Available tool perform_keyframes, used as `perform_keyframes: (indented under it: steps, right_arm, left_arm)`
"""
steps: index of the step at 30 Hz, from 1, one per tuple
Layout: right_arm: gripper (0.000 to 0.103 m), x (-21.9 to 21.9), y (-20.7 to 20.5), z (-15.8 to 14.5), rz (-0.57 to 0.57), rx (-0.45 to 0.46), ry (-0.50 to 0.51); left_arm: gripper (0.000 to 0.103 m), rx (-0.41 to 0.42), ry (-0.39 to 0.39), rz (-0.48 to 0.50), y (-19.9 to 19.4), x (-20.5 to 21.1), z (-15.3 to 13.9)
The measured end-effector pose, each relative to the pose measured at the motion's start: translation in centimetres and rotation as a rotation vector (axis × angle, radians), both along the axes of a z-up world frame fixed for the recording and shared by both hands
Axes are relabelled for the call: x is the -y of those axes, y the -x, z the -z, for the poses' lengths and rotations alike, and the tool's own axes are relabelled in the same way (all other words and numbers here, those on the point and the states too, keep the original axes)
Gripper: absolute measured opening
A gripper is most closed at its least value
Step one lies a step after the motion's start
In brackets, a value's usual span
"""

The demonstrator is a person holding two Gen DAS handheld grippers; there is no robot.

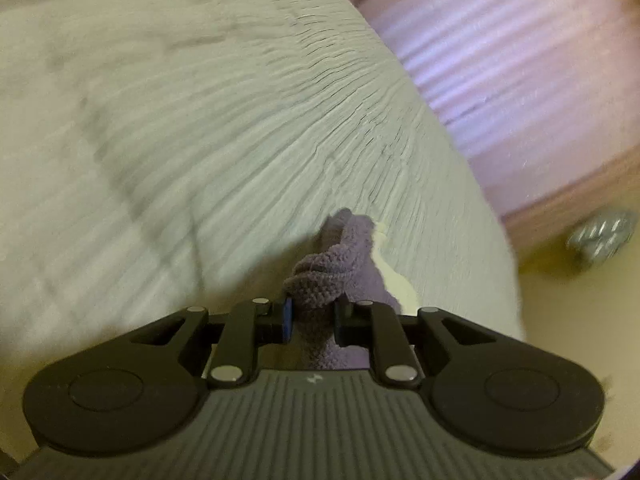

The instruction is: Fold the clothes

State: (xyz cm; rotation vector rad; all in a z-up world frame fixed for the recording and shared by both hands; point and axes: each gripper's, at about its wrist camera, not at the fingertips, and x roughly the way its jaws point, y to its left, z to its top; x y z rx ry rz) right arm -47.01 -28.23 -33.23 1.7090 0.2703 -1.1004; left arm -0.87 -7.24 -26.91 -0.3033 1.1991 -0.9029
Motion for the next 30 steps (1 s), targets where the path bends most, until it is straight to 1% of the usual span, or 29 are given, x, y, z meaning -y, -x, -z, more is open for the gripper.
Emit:
perform_keyframes:
  steps: [2, 3, 4, 5, 6, 7, 9, 11, 14, 16, 18, 20, 22, 24, 25, 27, 28, 30]
  right_arm:
    - [0.025, -2.3, 0.0, 0.5, 0.016, 0.003, -0.035]
    - [0.029, -2.4, 0.1, 0.0, 0.009, -0.004, -0.071]
    - [0.033, -2.4, 0.3, -0.6, 0.001, -0.012, -0.107]
    - [0.036, -1.9, 0.2, -2.2, -0.05, -0.055, -0.119]
    - [0.041, -1.3, 0.1, -3.8, -0.102, -0.099, -0.13]
    - [0.043, -0.3, -0.2, -4.9, -0.152, -0.126, -0.108]
    - [0.043, 1.8, -0.7, -7.0, -0.251, -0.18, -0.061]
    - [0.043, 3.8, -1.3, -9.1, -0.351, -0.233, -0.015]
    - [0.043, 6.8, -2.1, -12.2, -0.5, -0.313, 0.056]
    - [0.043, 8.8, -2.7, -14.3, -0.6, -0.367, 0.104]
    - [0.043, 11.8, -4.6, -14.2, -0.737, -0.342, 0.142]
    - [0.043, 14.0, -5.9, -14.3, -0.86, -0.306, 0.184]
    - [0.043, 16.4, -6.0, -14.4, -0.983, -0.226, 0.235]
    - [0.043, 18.6, -5.4, -13.8, -1.074, -0.192, 0.241]
    - [0.043, 19.5, -4.9, -13.7, -1.097, -0.174, 0.224]
    - [0.043, 21.2, -4.0, -13.3, -1.141, -0.138, 0.19]
    - [0.043, 21.7, -3.9, -12.6, -1.138, -0.111, 0.167]
    - [0.043, 22.6, -3.6, -11.3, -1.13, -0.056, 0.119]
  left_arm:
    - [0.019, -0.045, -0.15, 0.017, -0.8, 1.0, 1.2]
    - [0.019, -0.079, -0.202, 0.014, -1.0, 1.2, 1.5]
    - [0.019, -0.118, -0.236, 0.007, -1.1, 1.3, 1.5]
    - [0.019, -0.123, -0.264, 0.01, -0.8, 1.3, 0.7]
    - [0.018, -0.106, -0.289, 0.02, -0.4, 1.4, -0.4]
    - [0.018, -0.089, -0.315, 0.03, -0.1, 1.5, -1.6]
    - [0.018, -0.037, -0.35, 0.066, 0.9, 1.8, -4.3]
    - [0.019, -0.01, -0.375, 0.089, 1.8, 2.1, -6.7]
    - [0.02, -0.021, -0.388, 0.053, 4.4, 1.7, -8.8]
    - [0.02, -0.031, -0.371, -0.011, 6.5, 1.6, -10.0]
    - [0.02, -0.045, -0.348, -0.094, 9.2, 1.6, -10.8]
    - [0.02, -0.048, -0.328, -0.179, 13.1, 1.0, -11.4]
    - [0.02, -0.057, -0.313, -0.249, 17.3, 0.7, -11.3]
    - [0.022, -0.084, -0.307, -0.315, 21.8, 0.8, -10.8]
    - [0.024, -0.097, -0.303, -0.348, 24.0, 0.9, -10.5]
    - [0.024, -0.139, -0.294, -0.37, 28.0, 1.6, -9.8]
    - [0.025, -0.148, -0.285, -0.38, 29.7, 2.0, -9.5]
    - [0.03, -0.159, -0.262, -0.411, 32.5, 2.7, -8.7]
